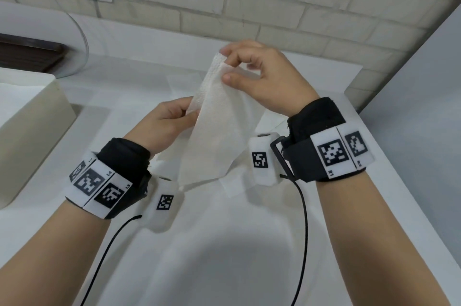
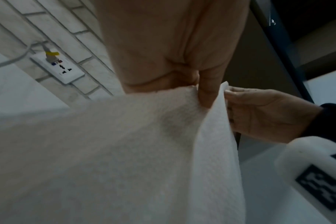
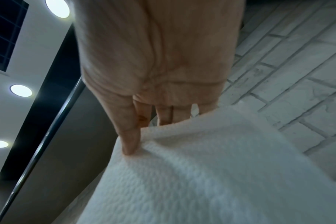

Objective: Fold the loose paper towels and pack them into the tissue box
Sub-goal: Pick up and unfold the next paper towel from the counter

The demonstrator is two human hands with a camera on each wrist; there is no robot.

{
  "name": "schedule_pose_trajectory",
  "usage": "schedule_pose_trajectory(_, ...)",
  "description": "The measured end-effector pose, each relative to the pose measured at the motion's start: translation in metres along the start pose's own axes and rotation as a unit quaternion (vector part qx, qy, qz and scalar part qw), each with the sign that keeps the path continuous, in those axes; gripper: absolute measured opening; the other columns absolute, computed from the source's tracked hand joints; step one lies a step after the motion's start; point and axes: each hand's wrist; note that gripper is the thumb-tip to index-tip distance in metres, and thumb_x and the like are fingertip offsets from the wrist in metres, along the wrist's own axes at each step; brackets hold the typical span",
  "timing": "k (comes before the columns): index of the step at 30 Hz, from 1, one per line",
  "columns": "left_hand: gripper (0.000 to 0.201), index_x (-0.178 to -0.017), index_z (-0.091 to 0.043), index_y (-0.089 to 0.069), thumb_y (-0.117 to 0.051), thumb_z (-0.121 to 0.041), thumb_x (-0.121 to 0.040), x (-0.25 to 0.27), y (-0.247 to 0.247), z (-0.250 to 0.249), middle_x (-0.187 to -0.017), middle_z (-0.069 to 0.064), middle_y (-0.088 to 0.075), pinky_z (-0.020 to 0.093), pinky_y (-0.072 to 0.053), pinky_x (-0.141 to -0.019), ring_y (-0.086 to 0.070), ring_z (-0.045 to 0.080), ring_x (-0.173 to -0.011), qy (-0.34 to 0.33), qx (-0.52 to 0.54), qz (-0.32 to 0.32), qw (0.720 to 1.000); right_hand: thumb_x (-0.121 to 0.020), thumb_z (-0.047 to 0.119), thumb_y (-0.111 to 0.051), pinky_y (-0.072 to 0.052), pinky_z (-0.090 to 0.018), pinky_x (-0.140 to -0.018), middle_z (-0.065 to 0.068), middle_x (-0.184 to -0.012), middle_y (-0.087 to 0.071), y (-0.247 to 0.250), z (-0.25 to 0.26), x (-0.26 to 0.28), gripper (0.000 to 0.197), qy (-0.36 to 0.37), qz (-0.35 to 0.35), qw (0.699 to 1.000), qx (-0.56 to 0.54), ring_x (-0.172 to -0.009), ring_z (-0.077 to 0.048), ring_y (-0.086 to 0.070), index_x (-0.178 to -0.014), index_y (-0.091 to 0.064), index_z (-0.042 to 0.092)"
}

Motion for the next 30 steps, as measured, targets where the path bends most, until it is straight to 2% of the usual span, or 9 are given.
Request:
schedule_pose_trajectory(3,0.022,-0.095,-0.025,-0.067,-0.046,-0.018,-0.093,0.000,-0.004,0.002,-0.082,-0.015,-0.071,0.020,-0.049,-0.073,-0.066,0.002,-0.077,0.024,0.027,-0.010,0.999,-0.089,0.017,-0.058,-0.040,-0.008,-0.069,0.016,-0.080,-0.058,-0.001,-0.001,-0.005,0.009,-0.034,0.000,0.999,-0.021,-0.071,0.005,-0.054,-0.089,-0.066,0.012)
schedule_pose_trajectory(7,0.035,-0.104,-0.038,-0.066,-0.040,-0.057,-0.089,-0.001,-0.006,0.007,-0.105,-0.011,-0.069,0.029,-0.046,-0.092,-0.064,0.003,-0.099,0.045,0.064,-0.043,0.996,-0.090,0.014,-0.058,-0.034,-0.004,-0.054,0.018,-0.070,-0.051,-0.006,-0.007,-0.009,0.009,-0.038,-0.043,0.998,-0.022,-0.051,0.014,-0.048,-0.087,-0.065,0.010)
schedule_pose_trajectory(9,0.026,-0.102,-0.039,-0.060,-0.045,-0.055,-0.087,0.000,-0.012,0.005,-0.097,-0.017,-0.065,0.012,-0.046,-0.079,-0.061,-0.009,-0.088,-0.007,0.034,-0.071,0.997,-0.089,0.014,-0.058,-0.033,-0.004,-0.054,0.018,-0.071,-0.051,-0.009,-0.009,-0.009,0.007,-0.037,-0.053,0.998,-0.025,-0.051,0.016,-0.047,-0.085,-0.063,0.014)
schedule_pose_trajectory(13,0.016,-0.094,-0.039,-0.054,-0.055,-0.037,-0.078,-0.002,-0.012,0.010,-0.091,-0.016,-0.063,0.021,-0.049,-0.075,-0.061,0.006,-0.084,-0.044,-0.096,-0.112,0.988,-0.087,0.013,-0.060,-0.037,-0.003,-0.063,0.010,-0.090,-0.052,-0.014,-0.016,-0.006,0.009,-0.035,-0.067,0.997,-0.015,-0.071,0.007,-0.050,-0.094,-0.056,0.017)
schedule_pose_trajectory(15,0.012,-0.097,-0.028,-0.054,-0.056,-0.025,-0.086,-0.005,-0.004,0.016,-0.090,-0.013,-0.061,0.013,-0.047,-0.070,-0.060,-0.001,-0.078,-0.046,-0.089,-0.155,0.983,-0.083,0.014,-0.065,-0.038,-0.007,-0.075,0.006,-0.105,-0.043,-0.012,-0.028,0.000,0.027,-0.042,-0.073,0.996,0.036,-0.089,-0.004,-0.047,-0.106,-0.050,0.014)
schedule_pose_trajectory(18,0.015,-0.106,-0.019,-0.049,-0.048,-0.009,-0.095,-0.006,0.008,0.023,-0.090,-0.015,-0.057,0.002,-0.043,-0.061,-0.055,-0.003,-0.077,-0.039,-0.092,-0.213,0.972,-0.076,0.018,-0.070,-0.041,-0.031,-0.092,0.002,-0.111,-0.039,-0.018,-0.048,0.019,0.039,-0.070,0.097,0.973,0.198,-0.103,-0.016,-0.044,-0.108,-0.048,0.014)
schedule_pose_trajectory(22,0.019,-0.109,-0.018,-0.048,-0.042,-0.005,-0.096,-0.007,0.016,0.028,-0.090,-0.015,-0.057,0.002,-0.044,-0.062,-0.055,-0.002,-0.078,-0.021,-0.074,-0.247,0.966,-0.065,0.019,-0.079,-0.047,-0.038,-0.088,0.000,-0.127,-0.035,-0.054,-0.068,0.047,0.060,-0.095,0.414,0.850,0.311,-0.110,-0.023,-0.042,-0.113,-0.043,0.018)
schedule_pose_trajectory(27,0.020,-0.111,-0.017,-0.049,-0.041,-0.005,-0.096,-0.006,0.017,0.029,-0.091,-0.013,-0.059,0.008,-0.047,-0.068,-0.057,-0.001,-0.079,-0.007,-0.043,-0.247,0.968,-0.069,0.003,-0.071,-0.042,-0.032,-0.061,-0.005,-0.124,-0.031,-0.074,-0.065,0.056,0.064,-0.058,0.430,0.835,0.339,-0.107,-0.024,-0.039,-0.122,-0.036,0.013)
schedule_pose_trajectory(30,0.020,-0.110,-0.018,-0.049,-0.042,-0.005,-0.096,-0.006,0.017,0.030,-0.090,-0.013,-0.059,0.012,-0.047,-0.071,-0.058,0.000,-0.079,-0.004,-0.047,-0.247,0.968,-0.076,-0.009,-0.056,-0.037,-0.033,-0.063,-0.008,-0.123,-0.033,-0.083,-0.065,0.059,0.055,-0.026,0.395,0.845,0.360,-0.104,-0.025,-0.041,-0.124,-0.037,0.011)
Point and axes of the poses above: each hand's wrist, its own x-axis away from the middle knuckle, its own y-axis out of the back of the hand, z = x × y
